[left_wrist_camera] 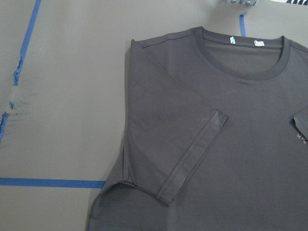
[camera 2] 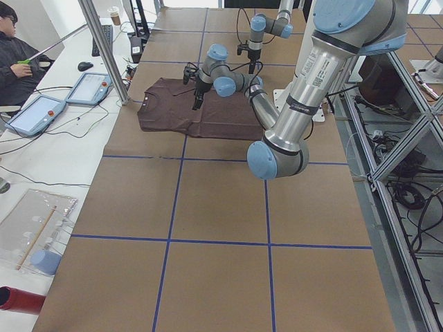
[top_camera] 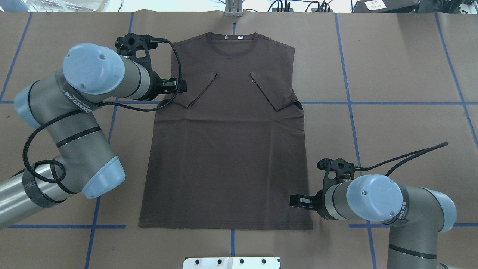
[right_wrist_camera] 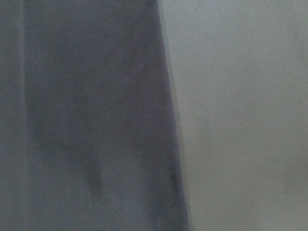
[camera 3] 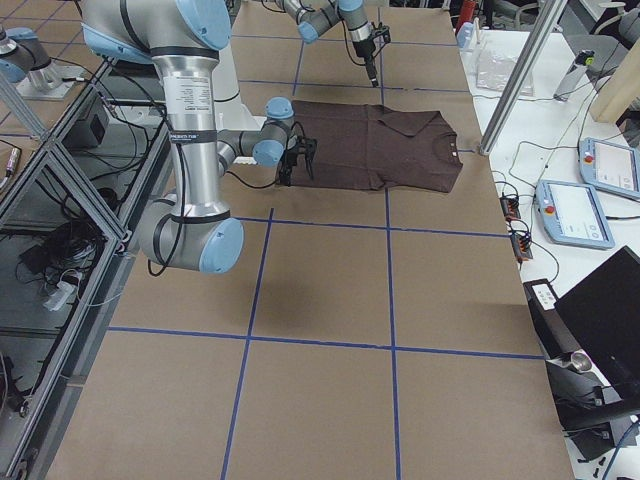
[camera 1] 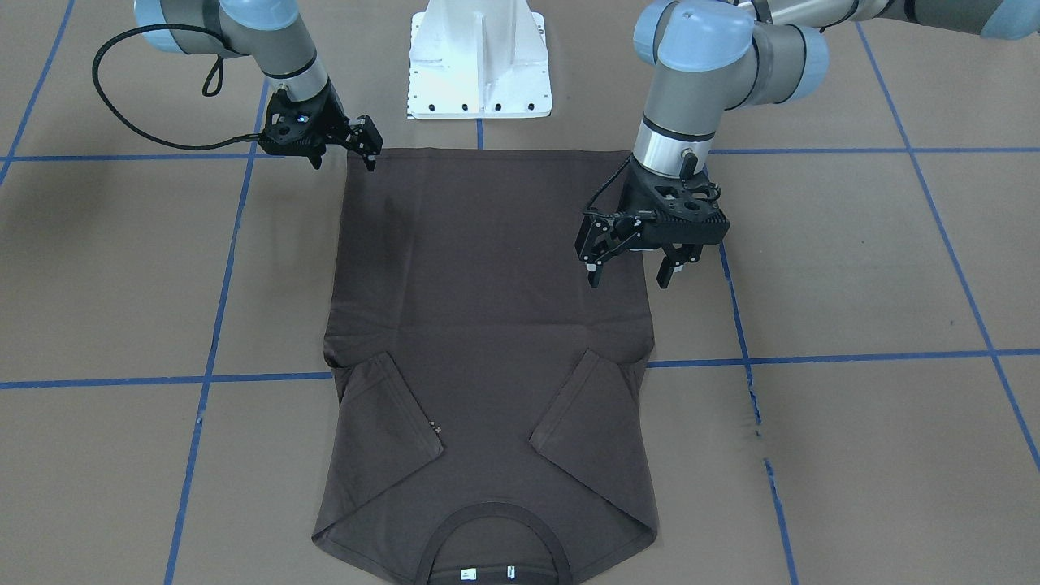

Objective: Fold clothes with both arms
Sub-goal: 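Move both grippers to the hem corners nearest the robot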

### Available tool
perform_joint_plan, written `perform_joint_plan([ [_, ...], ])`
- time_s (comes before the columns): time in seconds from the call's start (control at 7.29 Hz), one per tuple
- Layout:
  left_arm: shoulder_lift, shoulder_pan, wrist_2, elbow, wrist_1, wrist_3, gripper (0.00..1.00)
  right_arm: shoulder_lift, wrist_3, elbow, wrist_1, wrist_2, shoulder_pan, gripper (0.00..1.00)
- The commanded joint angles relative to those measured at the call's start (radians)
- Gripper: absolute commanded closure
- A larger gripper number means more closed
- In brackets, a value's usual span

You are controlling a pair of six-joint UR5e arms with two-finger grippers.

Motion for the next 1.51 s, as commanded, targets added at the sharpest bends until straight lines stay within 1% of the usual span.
perform_joint_plan([
  [0.0,0.001,0.000,0.000,-0.001,0.000,0.001,0.00,-0.006,0.018,-0.021,0.001,-0.010,-0.052,0.00],
  [0.27,0.001,0.000,0.000,-0.002,0.001,0.001,0.00,0.000,0.022,-0.026,0.003,-0.008,-0.060,0.02],
  [0.41,0.001,0.000,0.000,-0.002,0.001,0.001,0.00,0.001,0.026,-0.023,0.001,-0.008,-0.060,0.10],
  [0.55,0.000,0.000,0.000,-0.002,0.000,0.001,0.00,0.001,0.044,-0.024,0.003,-0.008,-0.061,0.30],
  [0.82,0.000,-0.002,0.000,-0.002,0.001,0.001,0.00,-0.005,0.048,-0.023,0.003,-0.008,-0.064,0.75],
  [0.96,0.000,0.000,0.002,-0.002,0.000,0.001,0.00,-0.003,0.048,-0.019,0.003,-0.010,-0.064,0.94],
  [1.1,0.000,-0.002,0.002,-0.002,0.001,0.001,0.00,-0.005,0.048,-0.016,0.004,-0.008,-0.063,1.00],
  [1.37,0.001,-0.003,0.002,-0.008,0.001,0.001,0.00,-0.006,0.048,0.003,0.006,-0.010,-0.063,1.00],
])
